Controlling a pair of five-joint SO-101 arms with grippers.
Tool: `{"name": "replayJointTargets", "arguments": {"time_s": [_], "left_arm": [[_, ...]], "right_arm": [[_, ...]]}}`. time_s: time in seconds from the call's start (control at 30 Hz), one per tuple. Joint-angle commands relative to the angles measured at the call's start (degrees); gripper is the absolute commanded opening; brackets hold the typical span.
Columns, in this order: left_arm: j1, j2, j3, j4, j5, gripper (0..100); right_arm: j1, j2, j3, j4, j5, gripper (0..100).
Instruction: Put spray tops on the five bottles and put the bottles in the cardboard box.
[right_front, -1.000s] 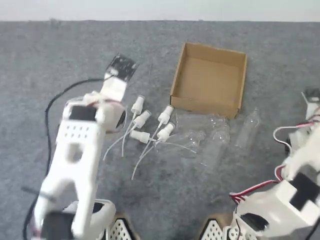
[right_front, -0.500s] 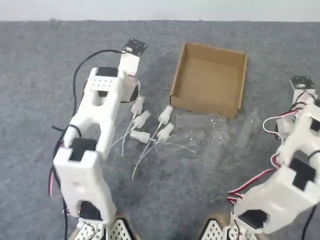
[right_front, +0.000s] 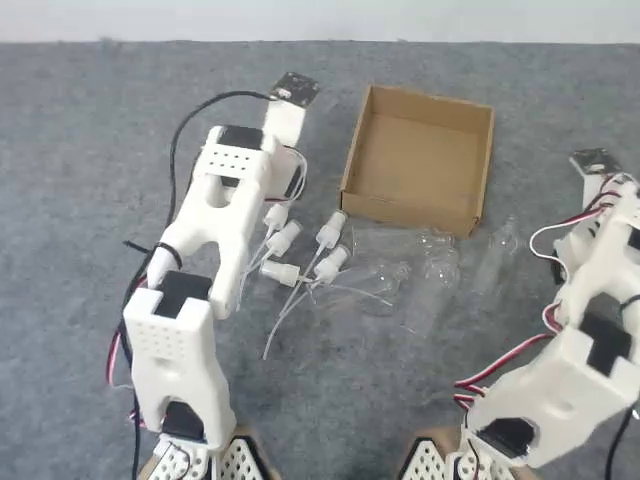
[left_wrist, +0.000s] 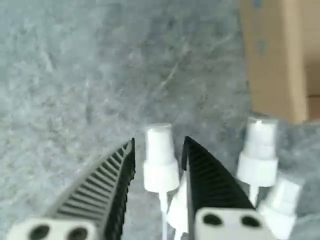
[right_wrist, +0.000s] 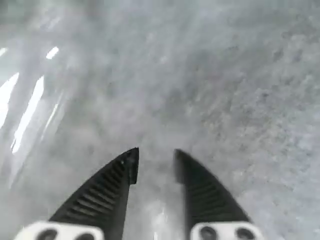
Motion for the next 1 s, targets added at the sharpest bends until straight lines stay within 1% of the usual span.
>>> {"name": "replayJointTargets", "arguments": {"time_s": [0.0, 0.07, 0.23, 0.37, 0.53, 0.6, 0.67, 0.97], "left_arm": [[0.44, -0.09, -2.15, -1.23, 0.7, 15], [-0.18, 2.02, -2.15, -2.64, 0.7, 15], [-0.53, 4.04, -2.24, -3.25, -0.79, 14], [-0.44, 5.98, -2.42, -4.84, -0.79, 14], [-0.35, 7.91, -2.51, -4.48, -0.88, 7], [-0.62, 6.77, -2.24, -4.22, -0.88, 4], [-1.23, 4.66, -2.51, -2.29, -0.79, 1], [-3.69, -11.08, -2.15, 6.68, -0.88, 1]], "right_arm": [[1.63, -7.52, -3.52, 6.55, 6.59, 19.5], [3.82, -8.57, -3.34, 8.22, 8.7, 19.9], [7.78, -9.36, 1.49, 7.6, 15.21, 19.9], [10.51, -9.01, 6.07, -0.13, 16.09, 20.0], [12.09, -8.84, 10.37, -6.02, 16.26, 19.9], [12.62, -8.84, 10.64, -6.81, 16.26, 19.9], [13.05, -8.84, 10.81, -7.6, 16.26, 19.9], [15.69, -9.45, 10.46, -6.55, 16.26, 20.3]]}}
